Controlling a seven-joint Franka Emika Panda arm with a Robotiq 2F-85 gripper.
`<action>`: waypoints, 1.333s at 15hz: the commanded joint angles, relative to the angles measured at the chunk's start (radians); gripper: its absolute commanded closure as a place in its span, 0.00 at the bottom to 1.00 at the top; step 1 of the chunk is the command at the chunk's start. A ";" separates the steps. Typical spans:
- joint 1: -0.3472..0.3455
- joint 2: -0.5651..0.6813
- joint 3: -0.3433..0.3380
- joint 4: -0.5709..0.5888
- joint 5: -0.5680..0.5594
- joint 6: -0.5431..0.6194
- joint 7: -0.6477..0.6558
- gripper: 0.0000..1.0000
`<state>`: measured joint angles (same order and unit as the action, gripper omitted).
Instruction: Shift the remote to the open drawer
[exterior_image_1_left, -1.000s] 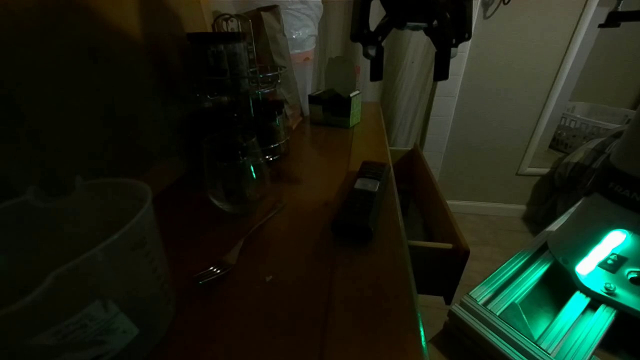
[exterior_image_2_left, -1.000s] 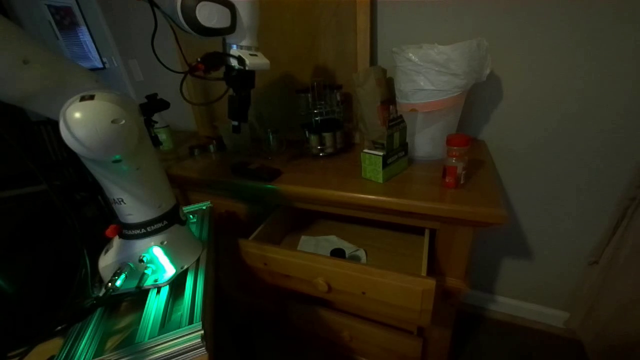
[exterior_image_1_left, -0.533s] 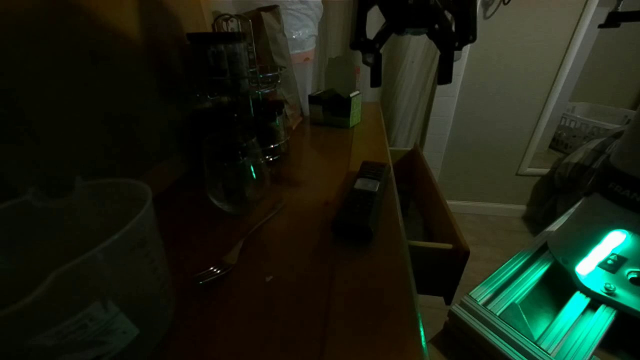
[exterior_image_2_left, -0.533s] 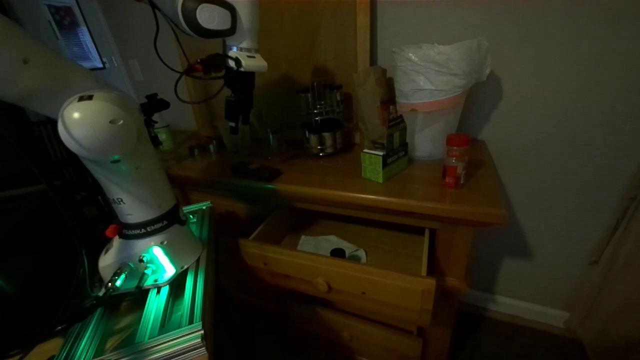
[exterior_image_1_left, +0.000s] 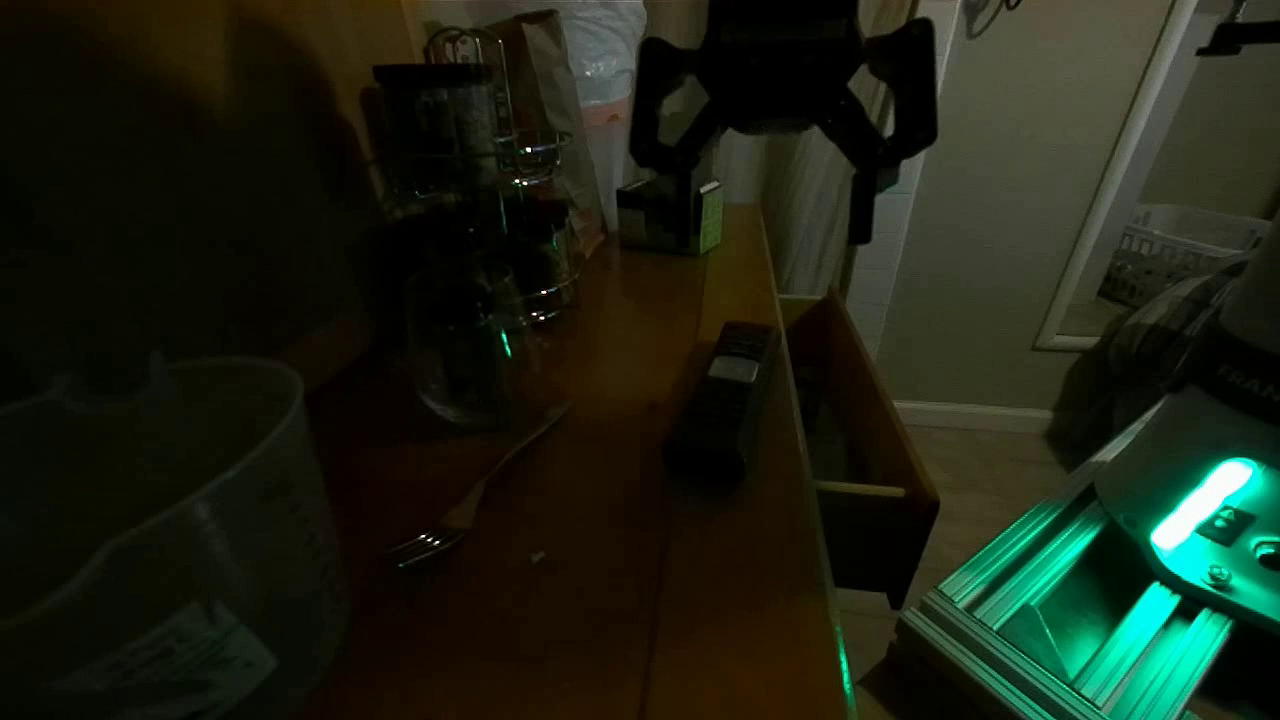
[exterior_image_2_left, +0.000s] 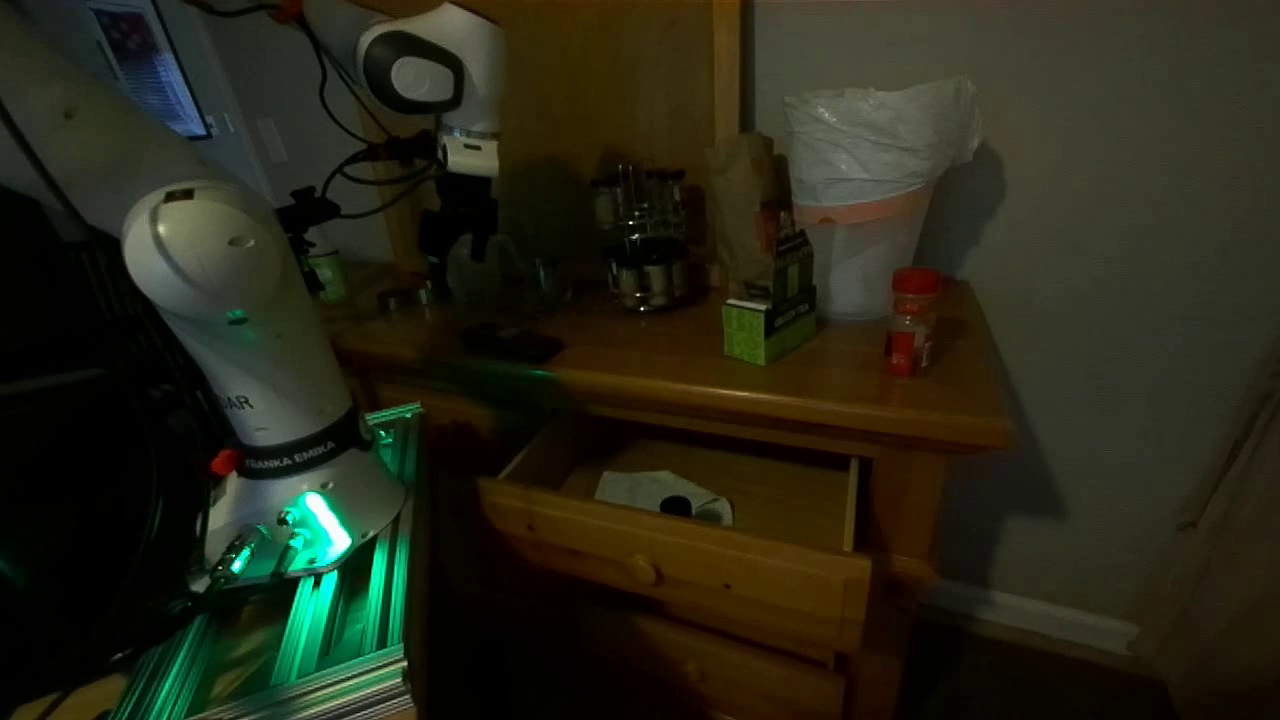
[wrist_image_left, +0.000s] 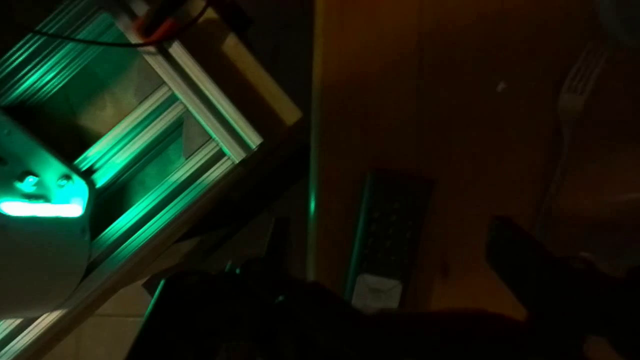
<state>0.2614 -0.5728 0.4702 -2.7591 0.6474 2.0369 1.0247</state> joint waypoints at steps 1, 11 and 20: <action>-0.004 0.102 0.069 0.000 0.189 0.181 -0.071 0.00; -0.214 0.295 0.200 -0.012 0.151 0.376 -0.141 0.00; -0.382 0.299 0.193 -0.010 0.036 0.343 -0.203 0.00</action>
<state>-0.1211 -0.2739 0.6635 -2.7696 0.6829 2.3797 0.8220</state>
